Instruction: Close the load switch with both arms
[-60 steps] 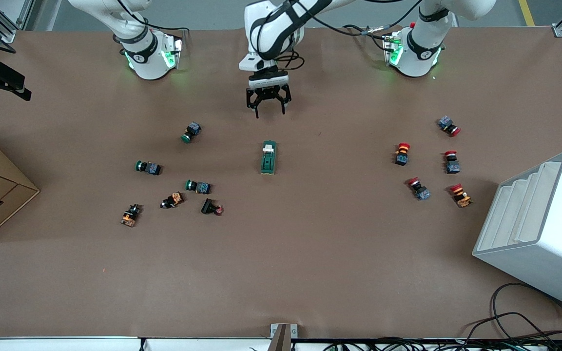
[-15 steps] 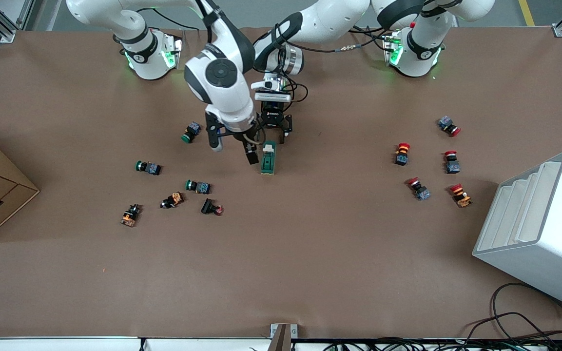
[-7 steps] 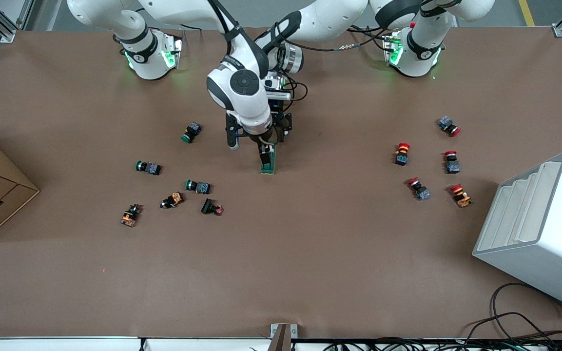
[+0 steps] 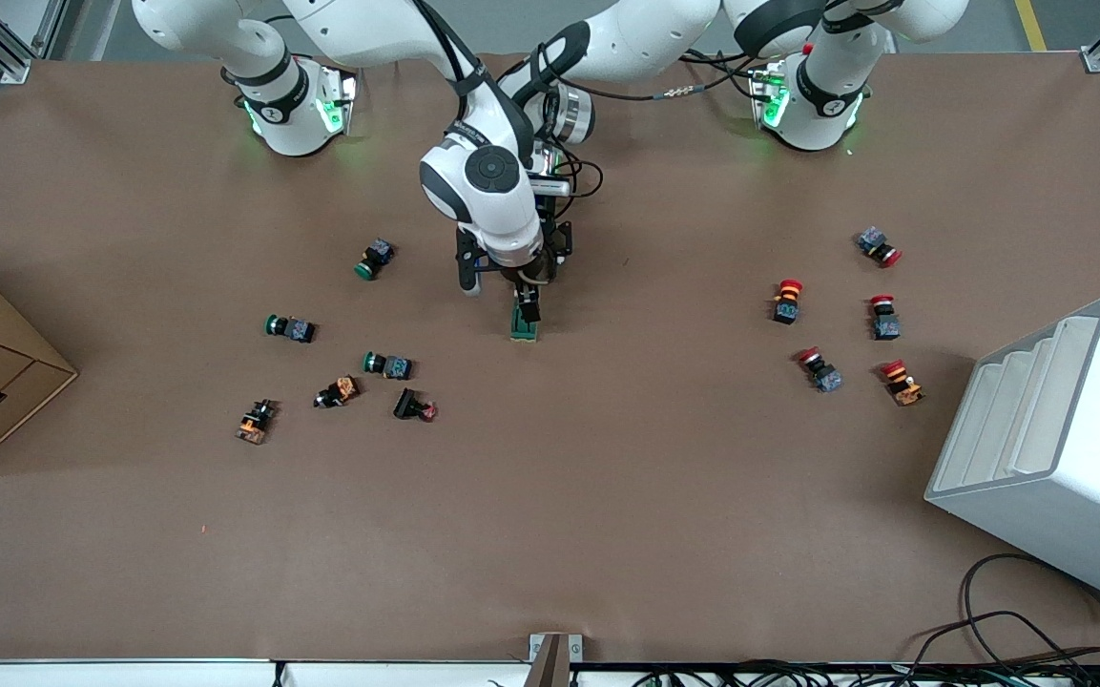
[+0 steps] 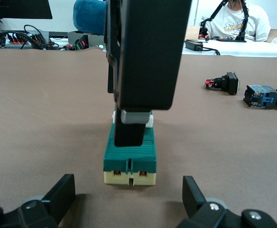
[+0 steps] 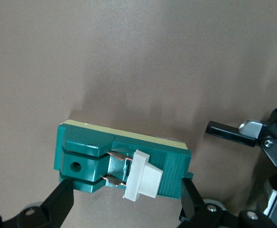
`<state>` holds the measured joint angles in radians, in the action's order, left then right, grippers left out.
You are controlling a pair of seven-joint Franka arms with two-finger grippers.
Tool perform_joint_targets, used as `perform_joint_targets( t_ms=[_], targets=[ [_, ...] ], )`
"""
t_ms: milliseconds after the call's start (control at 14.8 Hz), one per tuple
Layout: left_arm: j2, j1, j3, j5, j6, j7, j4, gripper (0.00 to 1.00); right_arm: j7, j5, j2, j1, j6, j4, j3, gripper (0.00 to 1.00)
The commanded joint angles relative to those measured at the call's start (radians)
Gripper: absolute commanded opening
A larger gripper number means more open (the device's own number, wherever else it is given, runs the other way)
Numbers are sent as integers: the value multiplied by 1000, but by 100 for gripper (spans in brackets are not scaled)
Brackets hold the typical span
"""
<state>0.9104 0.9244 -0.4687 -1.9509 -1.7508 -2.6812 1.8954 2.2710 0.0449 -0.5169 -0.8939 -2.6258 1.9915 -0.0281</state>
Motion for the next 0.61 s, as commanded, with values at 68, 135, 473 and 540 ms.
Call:
perform_joint_targets(
  t_ms=[68,135,473,540],
  targets=[
    [19,-6,7,3,-2,-32,16,100,16,-14,1,-14,-37,1,-16,100],
    [19,-6,7,3,-2,-32,16,100,16,-37,0,-16,-39,1,-18,100],
    [19,-7,7,3,-2,-31,14,100,16,-105,-6,-4,-42,1,-21,100],
    [18,-7,7,3,-2,-31,14,100,16,-106,-23,-7,-51,0,-21,100]
  ],
)
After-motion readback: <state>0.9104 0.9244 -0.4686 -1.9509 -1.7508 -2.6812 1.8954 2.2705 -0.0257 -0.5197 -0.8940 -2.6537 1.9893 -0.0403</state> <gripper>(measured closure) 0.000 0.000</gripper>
